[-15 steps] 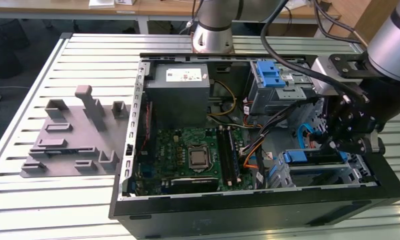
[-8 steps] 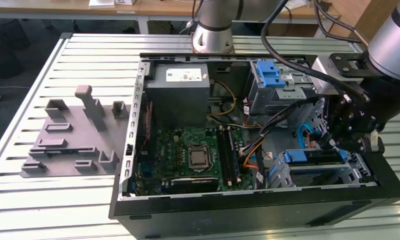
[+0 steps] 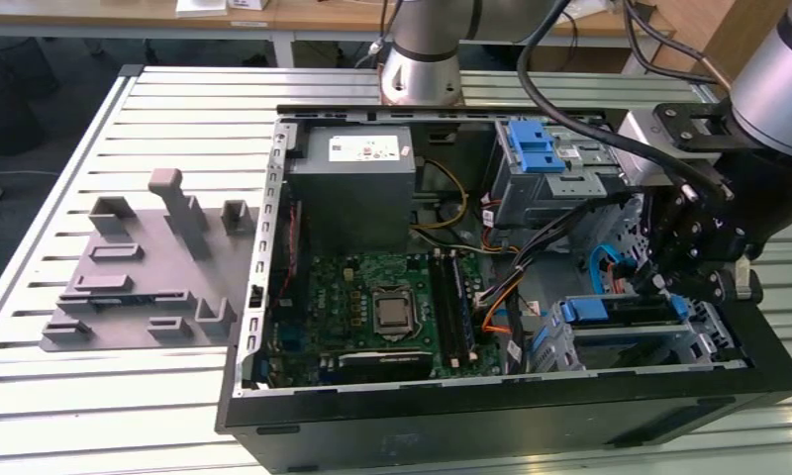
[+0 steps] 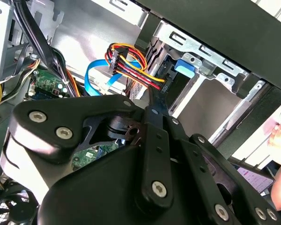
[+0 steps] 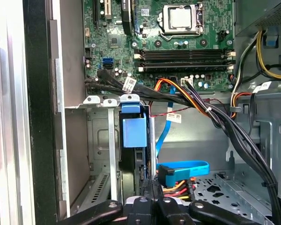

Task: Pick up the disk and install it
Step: 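Insert the first disk wire, then insert the second disk wire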

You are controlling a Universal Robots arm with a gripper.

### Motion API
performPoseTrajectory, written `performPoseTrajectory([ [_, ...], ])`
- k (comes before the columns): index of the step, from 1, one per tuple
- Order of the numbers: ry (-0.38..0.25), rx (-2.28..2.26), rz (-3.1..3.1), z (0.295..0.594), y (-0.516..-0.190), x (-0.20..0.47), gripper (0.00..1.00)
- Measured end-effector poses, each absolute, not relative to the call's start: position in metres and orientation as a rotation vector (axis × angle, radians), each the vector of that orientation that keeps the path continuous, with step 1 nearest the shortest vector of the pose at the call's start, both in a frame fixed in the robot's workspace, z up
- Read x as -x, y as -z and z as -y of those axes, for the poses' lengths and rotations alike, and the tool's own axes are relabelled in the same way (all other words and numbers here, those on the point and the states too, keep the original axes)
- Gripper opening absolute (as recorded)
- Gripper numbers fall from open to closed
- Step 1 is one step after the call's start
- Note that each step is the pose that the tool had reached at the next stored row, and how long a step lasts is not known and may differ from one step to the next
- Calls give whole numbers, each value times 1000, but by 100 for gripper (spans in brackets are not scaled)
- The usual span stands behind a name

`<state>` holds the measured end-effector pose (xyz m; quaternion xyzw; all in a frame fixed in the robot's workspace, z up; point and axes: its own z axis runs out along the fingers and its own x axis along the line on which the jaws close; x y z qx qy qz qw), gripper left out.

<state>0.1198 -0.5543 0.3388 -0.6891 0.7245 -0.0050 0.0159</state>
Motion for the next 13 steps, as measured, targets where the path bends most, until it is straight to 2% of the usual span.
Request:
performPoseTrajectory([
  [13, 16, 2143, -2253, 554, -344, -120, 11],
])
